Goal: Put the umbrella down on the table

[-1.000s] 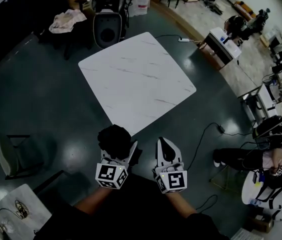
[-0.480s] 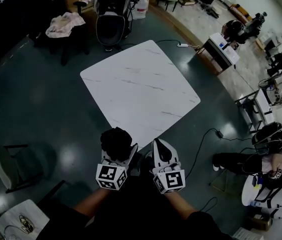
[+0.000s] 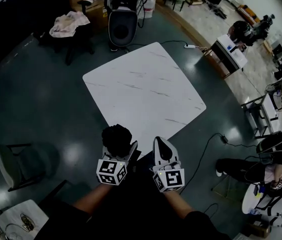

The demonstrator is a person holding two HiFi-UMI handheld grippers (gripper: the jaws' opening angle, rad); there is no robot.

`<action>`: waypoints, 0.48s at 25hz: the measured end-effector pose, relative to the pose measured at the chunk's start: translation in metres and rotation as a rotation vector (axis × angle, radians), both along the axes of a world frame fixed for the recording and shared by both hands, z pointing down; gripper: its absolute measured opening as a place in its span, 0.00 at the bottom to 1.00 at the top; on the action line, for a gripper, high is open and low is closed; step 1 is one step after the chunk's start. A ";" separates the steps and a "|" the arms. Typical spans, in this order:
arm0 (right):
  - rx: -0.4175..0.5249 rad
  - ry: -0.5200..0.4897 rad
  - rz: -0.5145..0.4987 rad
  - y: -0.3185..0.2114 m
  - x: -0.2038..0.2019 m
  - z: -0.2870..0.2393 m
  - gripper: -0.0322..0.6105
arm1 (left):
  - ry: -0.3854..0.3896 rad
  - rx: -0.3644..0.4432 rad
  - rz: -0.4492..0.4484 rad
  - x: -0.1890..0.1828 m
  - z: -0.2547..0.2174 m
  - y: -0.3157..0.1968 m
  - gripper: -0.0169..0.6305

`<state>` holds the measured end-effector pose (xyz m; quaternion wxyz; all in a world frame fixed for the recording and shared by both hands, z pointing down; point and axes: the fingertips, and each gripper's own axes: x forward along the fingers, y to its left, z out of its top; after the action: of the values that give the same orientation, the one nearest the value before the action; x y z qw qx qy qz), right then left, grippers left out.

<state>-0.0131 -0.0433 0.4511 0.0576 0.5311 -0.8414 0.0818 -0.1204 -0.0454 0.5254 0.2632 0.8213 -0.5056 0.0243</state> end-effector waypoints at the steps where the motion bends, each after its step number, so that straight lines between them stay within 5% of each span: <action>1: -0.003 -0.006 0.002 -0.009 0.002 0.002 0.07 | -0.003 -0.012 -0.001 0.002 0.004 -0.009 0.61; 12: -0.090 -0.057 0.012 -0.109 0.043 0.035 0.08 | -0.092 -0.186 0.040 0.047 0.062 -0.113 0.61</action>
<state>0.0301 -0.1524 0.4859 0.0572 0.5306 -0.8349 0.1351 -0.0736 -0.1581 0.5871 0.3143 0.8011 -0.4965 0.1141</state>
